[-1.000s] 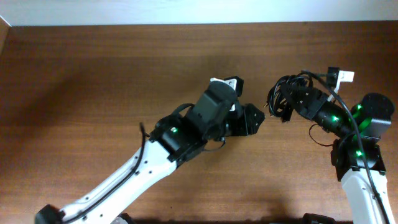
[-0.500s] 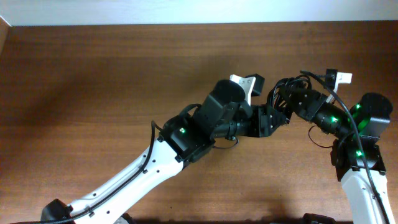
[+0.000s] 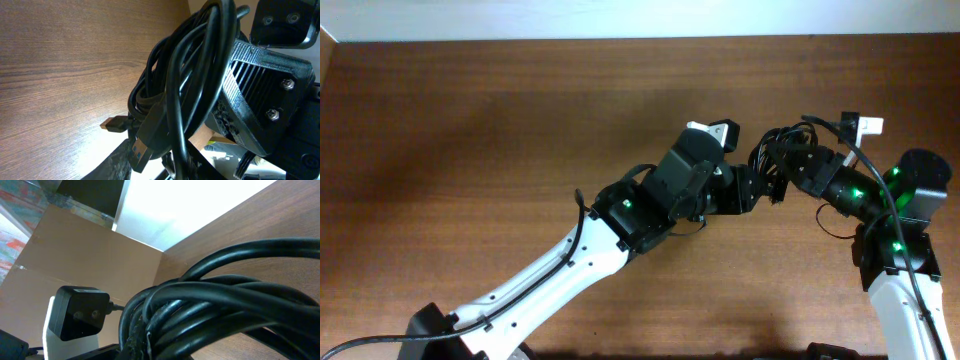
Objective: Untangle cables
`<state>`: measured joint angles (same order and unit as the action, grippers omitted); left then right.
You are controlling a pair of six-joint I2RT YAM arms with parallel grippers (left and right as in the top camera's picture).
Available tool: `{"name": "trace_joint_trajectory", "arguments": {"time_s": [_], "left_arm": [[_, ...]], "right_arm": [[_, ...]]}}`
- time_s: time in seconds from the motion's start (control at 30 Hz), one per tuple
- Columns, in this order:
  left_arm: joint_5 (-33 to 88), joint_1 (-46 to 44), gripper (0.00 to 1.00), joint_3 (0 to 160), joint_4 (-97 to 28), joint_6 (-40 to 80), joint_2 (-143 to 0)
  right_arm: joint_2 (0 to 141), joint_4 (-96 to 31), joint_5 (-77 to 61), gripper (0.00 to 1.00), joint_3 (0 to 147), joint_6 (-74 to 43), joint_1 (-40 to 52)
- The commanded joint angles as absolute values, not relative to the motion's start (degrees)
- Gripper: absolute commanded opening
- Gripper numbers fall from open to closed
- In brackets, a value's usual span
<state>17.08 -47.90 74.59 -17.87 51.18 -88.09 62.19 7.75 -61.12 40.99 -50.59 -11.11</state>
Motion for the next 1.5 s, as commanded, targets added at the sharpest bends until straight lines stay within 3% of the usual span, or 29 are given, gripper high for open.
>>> {"name": "trace_joint_trajectory", "arguments": {"time_s": [0.0,0.07,0.17,0.23,0.37,0.4,0.43,0.53,0.6,0.7,0.83,0.93,1.03,1.13,1.33,1.43,1.47], "left_arm": [[16.71,-47.97,0.28,74.94,-17.52,50.48,-88.55],[16.71,-47.97,0.23,74.94,-18.17,50.48,-88.55],[16.71,-47.97,0.03,74.94,-20.49,50.48,-88.55],[18.48,-47.94,0.08,74.94,-21.96,50.48,-88.55],[22.2,-47.94,0.06,74.94,-21.98,50.5,-88.55],[23.2,-47.94,0.2,74.94,-21.93,50.5,-88.55],[23.2,-47.94,0.24,74.94,-21.98,50.5,-88.53],[23.18,-47.94,0.28,74.94,-21.96,50.48,-88.53],[23.18,-47.94,0.27,74.94,-21.96,50.48,-88.53],[23.16,-47.88,0.12,74.94,-21.96,50.5,-88.53],[22.55,-47.44,0.0,74.94,-21.98,50.48,-88.53],[21.69,-46.78,0.0,74.94,-22.02,50.48,-88.53],[29.02,-46.7,0.0,74.94,-22.61,49.15,-87.59],[28.95,-44.69,0.0,74.94,-29.43,49.15,-83.48],[6.52,-38.26,0.0,74.94,-44.6,49.19,-75.59],[2.04,-38.06,0.0,74.94,-46.15,49.21,-75.57],[2.87,-38.06,0.08,74.94,-46.13,49.21,-75.57]], "right_arm": [[61.91,8.29,-62.35,0.04,41.47,-49.93,-11.27],[61.91,8.29,-62.35,0.04,41.47,-49.93,-11.29],[61.91,8.29,-62.08,0.04,41.47,-49.91,-11.29],[61.91,8.29,-62.11,0.04,41.47,-49.91,-11.29],[62.06,8.29,-62.08,0.04,41.47,-49.91,-11.29],[62.26,8.29,-62.08,0.04,41.47,-49.91,-11.29],[62.35,8.29,-62.08,0.04,41.47,-49.91,-11.29],[62.35,8.29,-62.11,0.04,41.47,-49.91,-11.29],[62.35,8.29,-62.11,0.04,41.47,-49.91,-11.29],[62.35,8.29,-62.13,0.04,41.47,-49.91,-11.29],[62.35,8.27,-62.19,0.04,41.47,-49.93,-11.29],[62.35,8.29,-62.3,0.04,41.47,-49.91,-11.29],[62.35,8.32,-60.31,0.04,41.47,-49.69,-11.31],[62.35,8.29,-59.4,0.04,41.47,-48.23,-11.33],[62.35,8.29,-59.33,0.04,41.47,-48.25,-11.33],[62.35,8.29,-59.31,0.04,41.47,-48.25,-11.33],[62.35,8.29,-59.31,0.04,41.47,-48.25,-11.33]]}}
